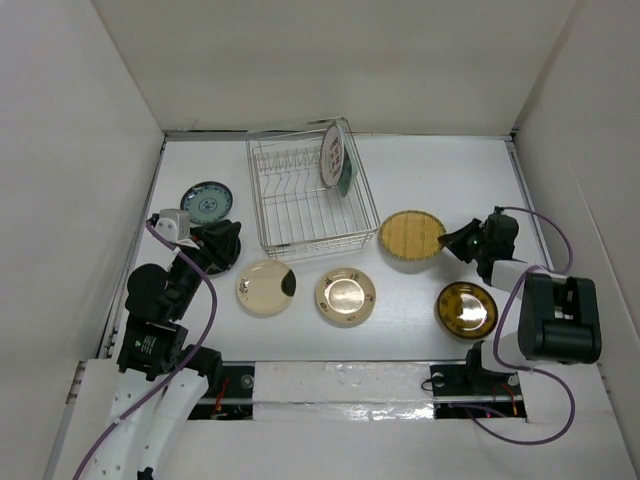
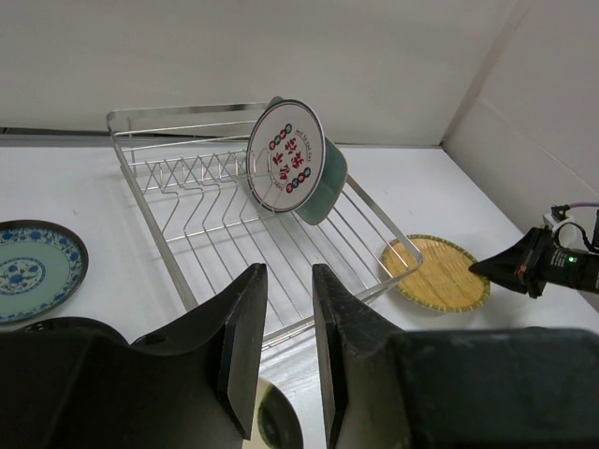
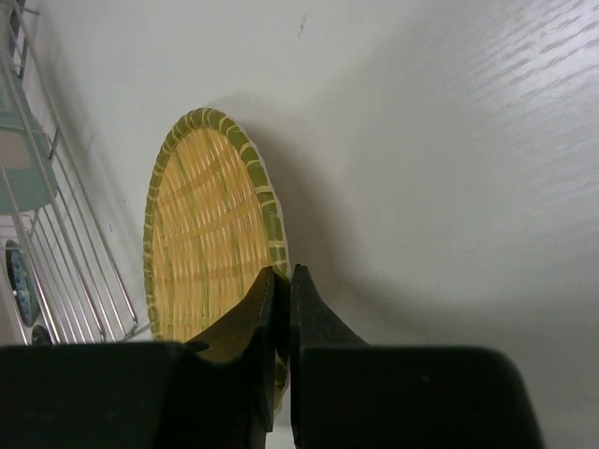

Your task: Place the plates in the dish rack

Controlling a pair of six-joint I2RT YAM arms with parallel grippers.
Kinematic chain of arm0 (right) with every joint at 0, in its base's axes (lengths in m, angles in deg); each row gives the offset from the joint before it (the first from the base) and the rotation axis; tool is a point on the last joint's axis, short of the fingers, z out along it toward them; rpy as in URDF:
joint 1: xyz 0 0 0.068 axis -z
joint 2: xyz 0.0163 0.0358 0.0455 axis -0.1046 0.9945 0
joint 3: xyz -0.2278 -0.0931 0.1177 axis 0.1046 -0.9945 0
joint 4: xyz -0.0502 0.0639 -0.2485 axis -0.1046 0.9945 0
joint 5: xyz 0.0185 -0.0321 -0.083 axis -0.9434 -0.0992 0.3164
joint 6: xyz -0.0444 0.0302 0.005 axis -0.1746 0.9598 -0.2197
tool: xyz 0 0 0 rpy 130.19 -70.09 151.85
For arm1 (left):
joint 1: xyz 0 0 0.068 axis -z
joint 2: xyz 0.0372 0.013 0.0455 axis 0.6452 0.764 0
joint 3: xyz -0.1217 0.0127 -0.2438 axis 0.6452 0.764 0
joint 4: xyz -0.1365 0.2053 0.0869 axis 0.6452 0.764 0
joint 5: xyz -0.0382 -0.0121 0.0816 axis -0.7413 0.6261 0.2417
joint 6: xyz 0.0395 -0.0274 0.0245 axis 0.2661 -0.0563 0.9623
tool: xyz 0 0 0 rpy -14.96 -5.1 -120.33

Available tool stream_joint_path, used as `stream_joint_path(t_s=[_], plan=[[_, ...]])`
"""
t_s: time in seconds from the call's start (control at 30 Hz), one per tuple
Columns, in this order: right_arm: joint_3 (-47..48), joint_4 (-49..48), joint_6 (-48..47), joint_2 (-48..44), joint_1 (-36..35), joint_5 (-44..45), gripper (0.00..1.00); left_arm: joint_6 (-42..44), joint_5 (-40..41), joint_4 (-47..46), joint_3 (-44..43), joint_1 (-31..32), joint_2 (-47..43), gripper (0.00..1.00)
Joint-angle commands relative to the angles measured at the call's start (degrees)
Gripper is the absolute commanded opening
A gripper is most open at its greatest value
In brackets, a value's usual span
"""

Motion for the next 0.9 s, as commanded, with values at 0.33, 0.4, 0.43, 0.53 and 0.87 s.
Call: stream_joint_path(t_s=[0.33,0.4,0.43,0.53,0.87], plan=[[18.38,13.36,-6.73,-27.04,-17.65,37.84,0.00,0.18,-1.16,-2.87,0.09,-0.17,1.36,0.25],[26.61,13.54,-11.82,-23.63,-26.23,45.84,0.00,0.18,-1.07,-2.87,0.26,-0.17,0.75,0.26],[29.19,12.67,-14.02,-21.96,-28.81,47.70,0.00,0.09,-0.81,-2.87,0.35,-0.17,0.66,0.26],[40.96,13.36,-21.49,-12.30,-37.87,52.10,0.00,0.09,-0.63,-2.79,0.09,-0.17,1.19,0.27],[81.71,16.26,-50.75,25.29,-53.44,72.58,0.00,-0.08,-0.72,-2.26,0.53,-0.17,0.66,0.32]])
